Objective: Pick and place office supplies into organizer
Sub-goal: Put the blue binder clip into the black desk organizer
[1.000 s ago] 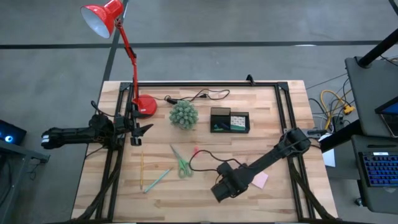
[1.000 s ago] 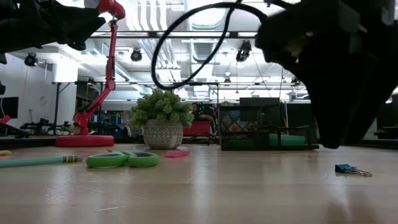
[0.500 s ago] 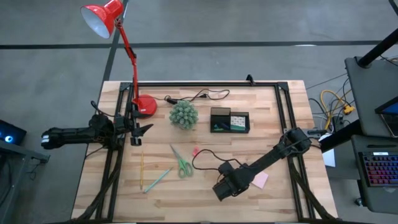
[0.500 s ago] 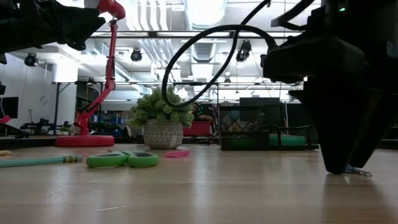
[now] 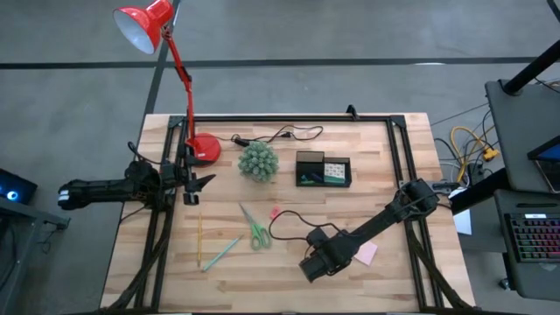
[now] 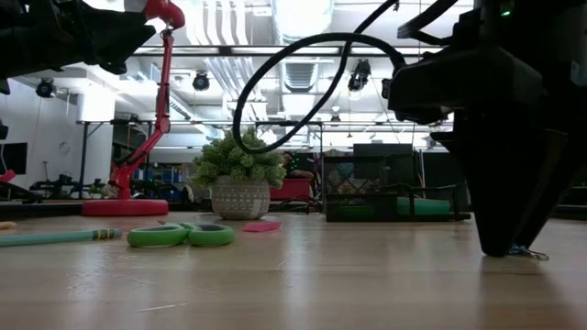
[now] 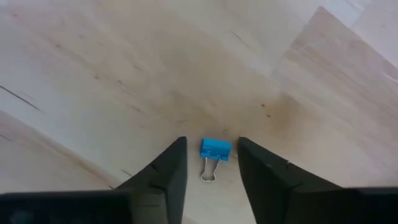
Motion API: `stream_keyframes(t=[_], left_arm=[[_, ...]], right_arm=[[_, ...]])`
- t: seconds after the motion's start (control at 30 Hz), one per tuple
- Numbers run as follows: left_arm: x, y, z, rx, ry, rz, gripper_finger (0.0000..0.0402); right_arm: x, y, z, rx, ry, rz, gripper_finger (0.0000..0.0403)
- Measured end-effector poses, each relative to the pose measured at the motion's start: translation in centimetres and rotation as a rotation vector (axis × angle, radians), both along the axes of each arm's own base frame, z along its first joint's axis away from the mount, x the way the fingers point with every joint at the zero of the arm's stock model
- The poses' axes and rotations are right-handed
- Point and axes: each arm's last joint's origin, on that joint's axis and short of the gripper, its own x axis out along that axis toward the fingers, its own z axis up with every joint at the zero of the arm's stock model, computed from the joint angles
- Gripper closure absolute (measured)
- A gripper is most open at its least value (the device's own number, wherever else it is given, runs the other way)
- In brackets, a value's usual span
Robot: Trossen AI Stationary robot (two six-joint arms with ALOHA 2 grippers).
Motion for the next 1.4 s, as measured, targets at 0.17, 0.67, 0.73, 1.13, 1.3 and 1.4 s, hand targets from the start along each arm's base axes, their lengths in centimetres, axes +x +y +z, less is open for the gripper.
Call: stream_keyframes(t=[0.17,0.67,0.73,1.13,1.3,1.4], left_arm=[[0.0,0.0,0.0,0.0,0.0,0.0,0.0226],[0.0,0.0,0.0,0.0,0.0,-0.001,0.0226],[0.0,0.0,0.0,0.0,0.0,0.0,0.0226],[0.0,0.0,0.0,0.0,0.0,0.0,0.0226],[0.0,0.0,0.0,0.0,0.0,0.0,0.0226],[0.0,0.0,0.0,0.0,0.0,-0.001,0.0226]], right_arm=[[0.0,0.0,-0.1,-0.001,0.003,0.022,0.0318],[0.2,0.1,0.2,-0.006,0.007,0.104,0.0352],[0.4,0.1,0.4,-0.011,0.005,0.118,0.0352],[1.1,-0.4,0.6,-0.027,-0.023,0.132,0.0351],[1.7,-1.5,0.7,-0.032,-0.017,0.159,0.0351],[2.3,-2.6,0.7,-0.037,-0.012,0.173,0.0351]])
